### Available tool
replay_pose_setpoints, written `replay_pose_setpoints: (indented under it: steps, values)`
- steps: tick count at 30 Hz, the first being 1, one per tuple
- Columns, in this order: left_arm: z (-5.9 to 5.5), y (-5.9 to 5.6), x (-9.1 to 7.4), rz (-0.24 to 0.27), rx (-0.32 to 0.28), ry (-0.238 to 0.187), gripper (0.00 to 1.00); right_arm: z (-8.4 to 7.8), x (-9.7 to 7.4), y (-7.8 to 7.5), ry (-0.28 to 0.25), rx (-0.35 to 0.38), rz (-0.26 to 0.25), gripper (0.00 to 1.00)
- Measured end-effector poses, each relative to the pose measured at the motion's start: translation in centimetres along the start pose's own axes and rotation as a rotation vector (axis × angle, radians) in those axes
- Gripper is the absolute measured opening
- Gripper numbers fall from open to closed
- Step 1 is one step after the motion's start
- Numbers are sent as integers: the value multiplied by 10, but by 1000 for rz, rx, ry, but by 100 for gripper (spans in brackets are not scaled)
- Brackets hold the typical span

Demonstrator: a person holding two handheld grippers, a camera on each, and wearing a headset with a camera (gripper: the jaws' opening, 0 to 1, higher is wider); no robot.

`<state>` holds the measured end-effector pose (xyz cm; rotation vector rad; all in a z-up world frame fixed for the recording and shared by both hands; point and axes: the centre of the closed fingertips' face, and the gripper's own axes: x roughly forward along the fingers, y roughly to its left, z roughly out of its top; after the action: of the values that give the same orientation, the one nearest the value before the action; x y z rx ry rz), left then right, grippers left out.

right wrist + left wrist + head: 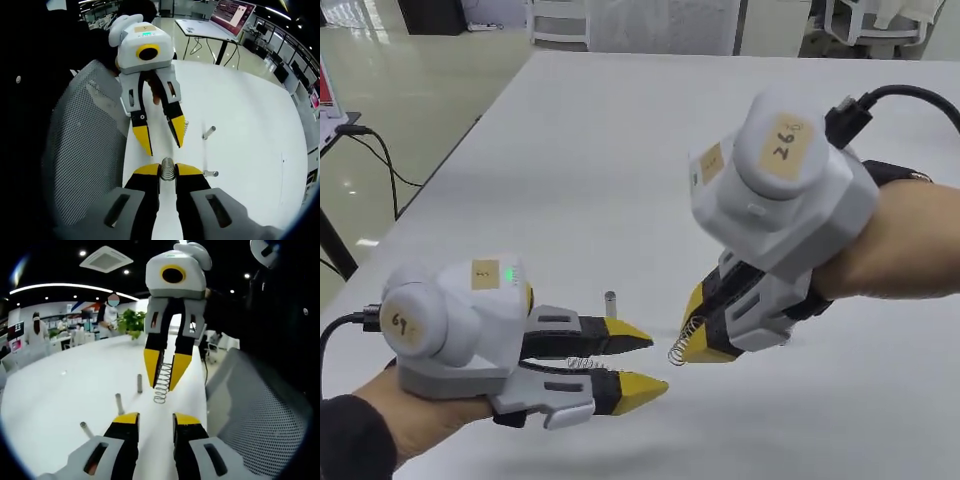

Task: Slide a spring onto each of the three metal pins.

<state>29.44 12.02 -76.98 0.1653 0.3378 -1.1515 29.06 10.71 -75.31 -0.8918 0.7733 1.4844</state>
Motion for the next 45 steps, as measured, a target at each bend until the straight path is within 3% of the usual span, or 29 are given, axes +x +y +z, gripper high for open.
replay_pose_setpoints:
  steps: [12, 22, 33, 45]
  values:
    - [-10, 6, -20, 84, -54, -16, 31, -11, -6, -15, 19, 22, -31, 8]
    - [-8, 0, -30, 130, -98, -48, 35, -24, -9, -39, 46, 49, -88, 8]
    - [-3, -4, -35, 146, -111, -65, 37, -36, -2, -71, 85, 69, -153, 8]
    - [-9, -8, -33, 139, -111, -45, 38, -40, 15, -89, 111, 74, -148, 8]
